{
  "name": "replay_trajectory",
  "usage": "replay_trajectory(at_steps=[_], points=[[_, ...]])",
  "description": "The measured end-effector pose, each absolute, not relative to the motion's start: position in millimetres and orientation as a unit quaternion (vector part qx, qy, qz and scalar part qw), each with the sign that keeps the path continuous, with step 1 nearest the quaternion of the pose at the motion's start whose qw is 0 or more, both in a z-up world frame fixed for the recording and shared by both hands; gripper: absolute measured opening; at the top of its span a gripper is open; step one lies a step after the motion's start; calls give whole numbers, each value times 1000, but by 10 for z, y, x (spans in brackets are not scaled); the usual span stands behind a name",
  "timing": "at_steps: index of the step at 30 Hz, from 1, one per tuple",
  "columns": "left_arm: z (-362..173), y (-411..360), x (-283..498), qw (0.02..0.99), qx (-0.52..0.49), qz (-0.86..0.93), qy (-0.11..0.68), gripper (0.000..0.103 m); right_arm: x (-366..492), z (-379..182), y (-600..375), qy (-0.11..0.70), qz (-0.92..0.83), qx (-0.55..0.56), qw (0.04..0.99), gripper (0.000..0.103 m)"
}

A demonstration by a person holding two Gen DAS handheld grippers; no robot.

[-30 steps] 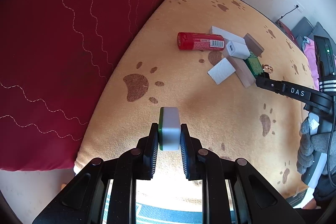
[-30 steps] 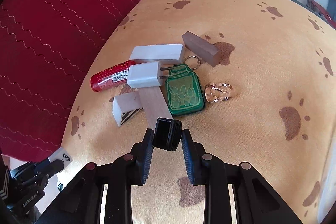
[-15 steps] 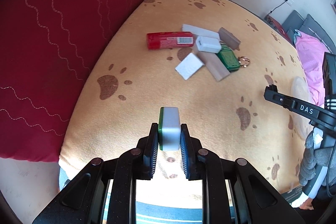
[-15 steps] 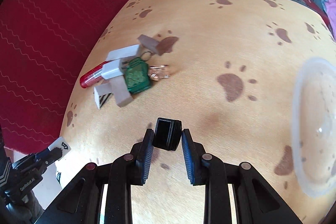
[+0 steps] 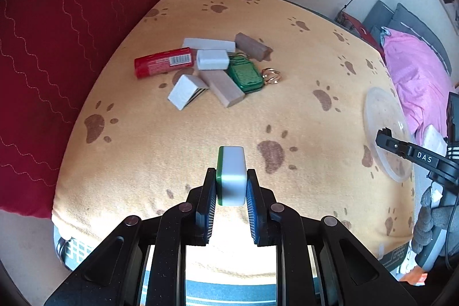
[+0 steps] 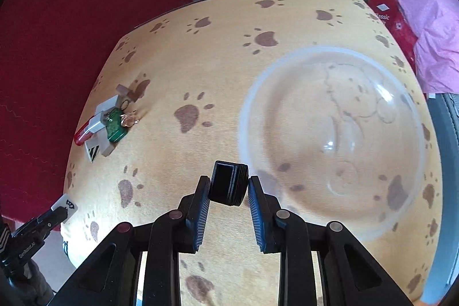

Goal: Organize rigid objects
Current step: 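Carry the black cube into the clear bowl and open the right gripper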

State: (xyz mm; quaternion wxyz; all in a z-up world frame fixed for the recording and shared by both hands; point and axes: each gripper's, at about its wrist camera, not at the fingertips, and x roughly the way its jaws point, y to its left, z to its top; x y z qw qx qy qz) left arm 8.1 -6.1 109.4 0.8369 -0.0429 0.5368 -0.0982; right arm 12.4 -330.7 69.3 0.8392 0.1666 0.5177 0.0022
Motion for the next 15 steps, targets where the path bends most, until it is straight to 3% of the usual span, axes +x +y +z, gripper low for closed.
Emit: replay_trajectory(at_steps=[10, 12, 15], points=[[1140, -726, -92, 838, -38, -124, 530, 20, -88, 575, -4042, 519, -39, 173, 836, 32], [1138, -846, -118, 838, -38, -129, 529, 20, -105, 564, -4142, 517, -47, 176, 837, 48], [1150, -1006, -150, 838, -37, -135, 528, 20, -174, 577, -4260, 509, -51, 177, 841, 57]])
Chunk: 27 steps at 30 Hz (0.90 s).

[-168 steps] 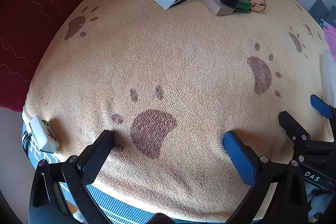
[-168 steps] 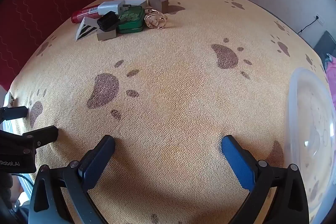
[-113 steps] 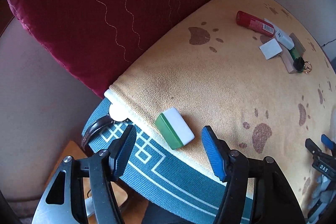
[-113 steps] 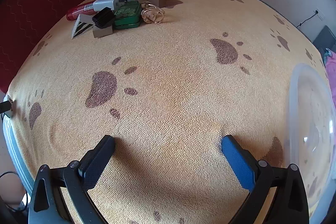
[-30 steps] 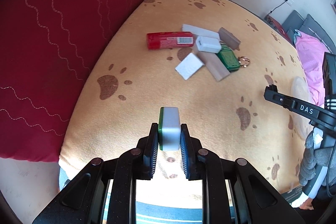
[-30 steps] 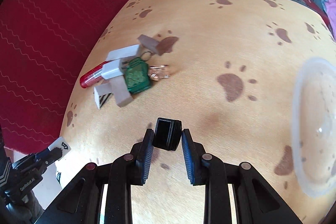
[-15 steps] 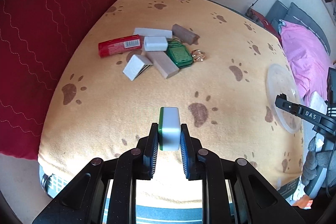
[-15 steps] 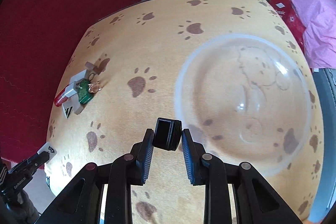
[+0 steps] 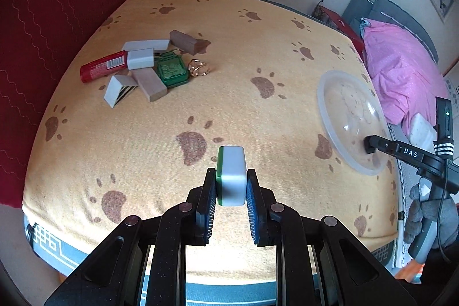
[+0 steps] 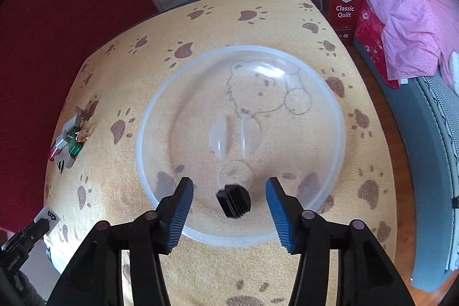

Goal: Organize rigid objects
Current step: 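Carry the black cube into the clear bowl and open the right gripper, then lower the green-and-white block into the bowl and open the left gripper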

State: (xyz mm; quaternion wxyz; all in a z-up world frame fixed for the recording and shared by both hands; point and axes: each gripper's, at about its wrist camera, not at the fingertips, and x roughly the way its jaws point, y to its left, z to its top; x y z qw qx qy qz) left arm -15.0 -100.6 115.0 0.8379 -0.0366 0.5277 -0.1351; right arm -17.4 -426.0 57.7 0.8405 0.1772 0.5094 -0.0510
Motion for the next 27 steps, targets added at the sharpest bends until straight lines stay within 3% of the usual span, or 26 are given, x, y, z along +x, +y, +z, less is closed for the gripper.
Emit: replay_trajectory(at_steps=[27], points=[[1151, -2881, 126, 804, 46, -281, 521, 20, -800, 559, -5016, 495, -91, 210, 838, 58]])
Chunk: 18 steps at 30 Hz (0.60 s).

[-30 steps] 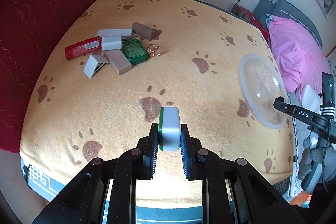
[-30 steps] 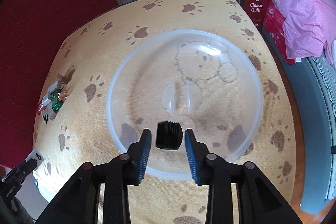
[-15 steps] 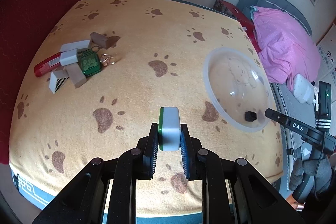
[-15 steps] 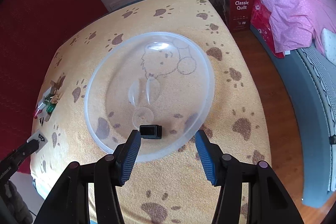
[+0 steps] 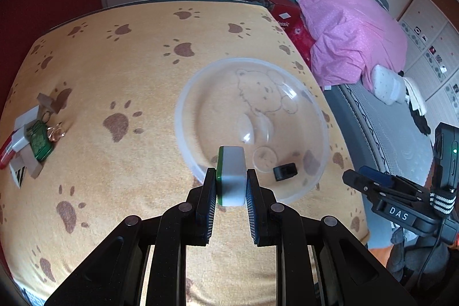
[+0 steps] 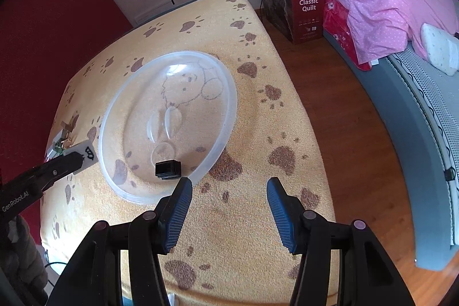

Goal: Organize rigid objects
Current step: 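Lower the green-and-white block into the bowl and open the left gripper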

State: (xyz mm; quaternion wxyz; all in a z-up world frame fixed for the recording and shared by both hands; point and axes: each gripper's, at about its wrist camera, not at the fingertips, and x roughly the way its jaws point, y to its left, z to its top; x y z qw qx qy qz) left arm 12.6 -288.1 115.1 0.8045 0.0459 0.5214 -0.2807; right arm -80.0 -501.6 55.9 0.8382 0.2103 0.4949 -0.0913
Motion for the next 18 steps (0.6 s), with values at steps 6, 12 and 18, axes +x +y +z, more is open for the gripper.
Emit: replay_trajectory(at_steps=[6, 12, 18], points=[[1105, -3126, 192, 798, 46, -296, 523, 25, -807, 549, -5041, 496, -91, 212, 837, 58], [1063, -3096, 211, 804, 48, -279, 522, 32, -782, 557, -4980, 495, -79, 209, 839, 58], [979, -2869, 190, 807, 47, -246, 535, 33, -732, 582, -4850, 495, -65, 203, 842, 58]])
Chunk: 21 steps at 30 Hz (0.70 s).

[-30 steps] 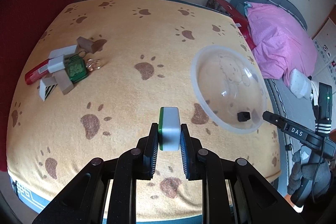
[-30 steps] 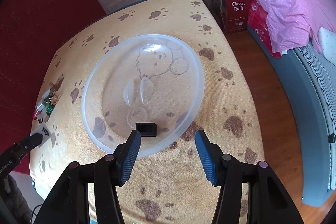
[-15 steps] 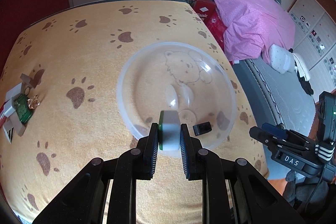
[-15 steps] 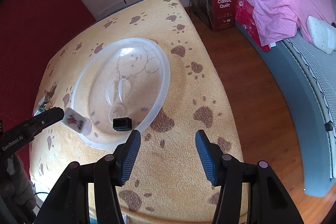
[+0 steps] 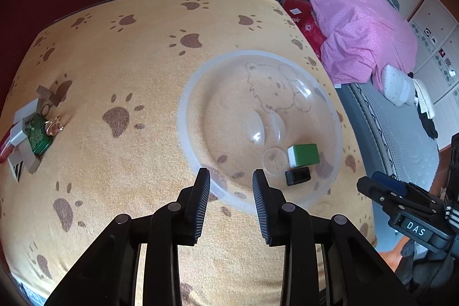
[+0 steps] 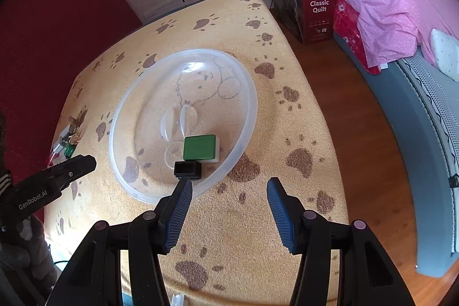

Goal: Organize rigid objects
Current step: 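Lower the green-and-white block into the bowl and open the left gripper, then move both grippers back toward the object cluster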

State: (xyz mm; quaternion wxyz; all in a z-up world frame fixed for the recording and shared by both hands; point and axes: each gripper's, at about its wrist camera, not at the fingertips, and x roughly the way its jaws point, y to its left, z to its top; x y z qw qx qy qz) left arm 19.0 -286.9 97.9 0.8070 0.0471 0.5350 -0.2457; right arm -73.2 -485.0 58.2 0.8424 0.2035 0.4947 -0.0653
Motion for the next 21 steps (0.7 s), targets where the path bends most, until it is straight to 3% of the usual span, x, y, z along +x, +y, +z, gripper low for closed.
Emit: replay_trajectory(at_steps=[1, 5, 9, 21], points=[[977, -2835, 185, 809, 48, -241, 535, 33, -728, 590, -4823, 494, -63, 202, 843, 58], [1013, -2685, 154, 817, 42, -224, 530, 53, -708, 620, -4717, 493, -54, 197, 846, 61], [1042, -2539, 149, 821, 35, -208, 531, 62, -693, 641, -4622, 491, -46, 197, 847, 67], [1061, -2004, 171, 824, 9, -164, 542, 65, -553, 674, -4174, 497, -13, 187, 848, 69]])
